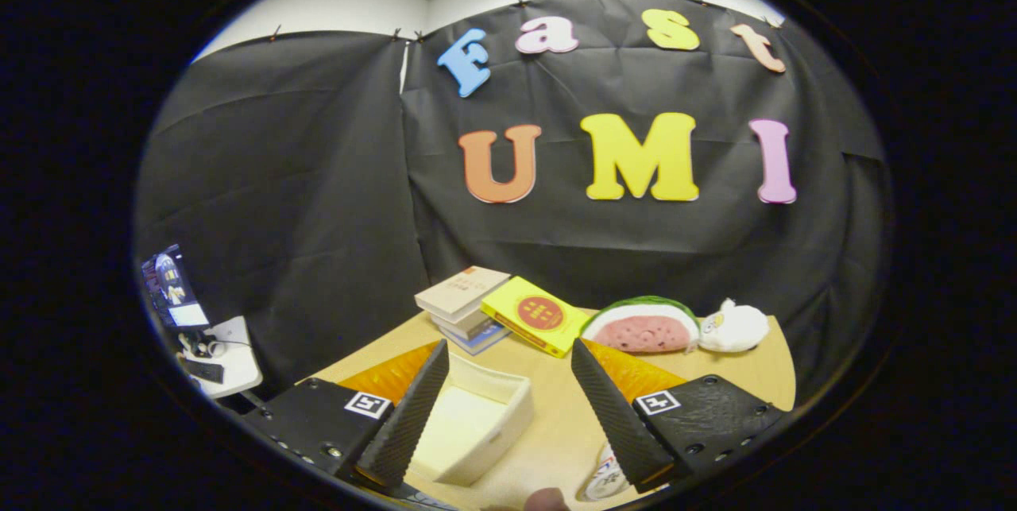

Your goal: Open the storage box then place both shoes into the box .Put the left shoe in first, then the right shoe, with the right side of both shoes facing outward in a uniform manner.

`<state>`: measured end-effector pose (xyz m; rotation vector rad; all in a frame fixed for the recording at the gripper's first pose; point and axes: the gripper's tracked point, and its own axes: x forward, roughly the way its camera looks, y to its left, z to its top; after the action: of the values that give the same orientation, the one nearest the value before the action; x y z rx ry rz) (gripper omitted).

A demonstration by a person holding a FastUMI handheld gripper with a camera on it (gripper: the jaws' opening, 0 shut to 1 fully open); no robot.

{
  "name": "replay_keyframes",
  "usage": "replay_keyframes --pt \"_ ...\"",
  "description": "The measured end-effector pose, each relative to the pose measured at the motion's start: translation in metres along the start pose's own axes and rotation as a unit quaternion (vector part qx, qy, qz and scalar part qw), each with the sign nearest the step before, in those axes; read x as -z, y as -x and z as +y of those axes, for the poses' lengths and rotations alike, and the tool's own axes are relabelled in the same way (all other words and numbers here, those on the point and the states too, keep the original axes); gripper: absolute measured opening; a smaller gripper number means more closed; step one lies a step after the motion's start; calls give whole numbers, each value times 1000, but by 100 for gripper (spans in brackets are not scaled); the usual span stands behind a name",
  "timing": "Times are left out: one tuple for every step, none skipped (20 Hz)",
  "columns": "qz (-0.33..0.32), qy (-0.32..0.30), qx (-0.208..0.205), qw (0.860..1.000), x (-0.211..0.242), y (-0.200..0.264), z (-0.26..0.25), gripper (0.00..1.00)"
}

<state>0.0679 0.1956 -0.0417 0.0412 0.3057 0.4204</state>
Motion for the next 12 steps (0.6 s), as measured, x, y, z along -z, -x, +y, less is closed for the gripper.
replay_keyframes --pt "-1 -2 4 1000 4 8 -15 96" --pt "-3 -4 6 1000 8 16 -26 96" --pt "-4 -3 10 1000 13 23 -40 96" --pt "-2 -1 20 1000 20 29 -55 96" --pt "0 -1 28 1000 27 35 -69 96" --pt "5 -2 40 999 37 42 -85 96" --pt "12 -6 50 999 47 47 -96 96" --pt "24 -13 59 998 61 53 -109 96" --pt "36 -19 69 997 75 56 -120 96" --pt "51 -22 80 995 92 57 -131 96" --pt "69 -20 91 993 109 58 -141 96" --pt "85 -20 100 991 127 58 -150 96"
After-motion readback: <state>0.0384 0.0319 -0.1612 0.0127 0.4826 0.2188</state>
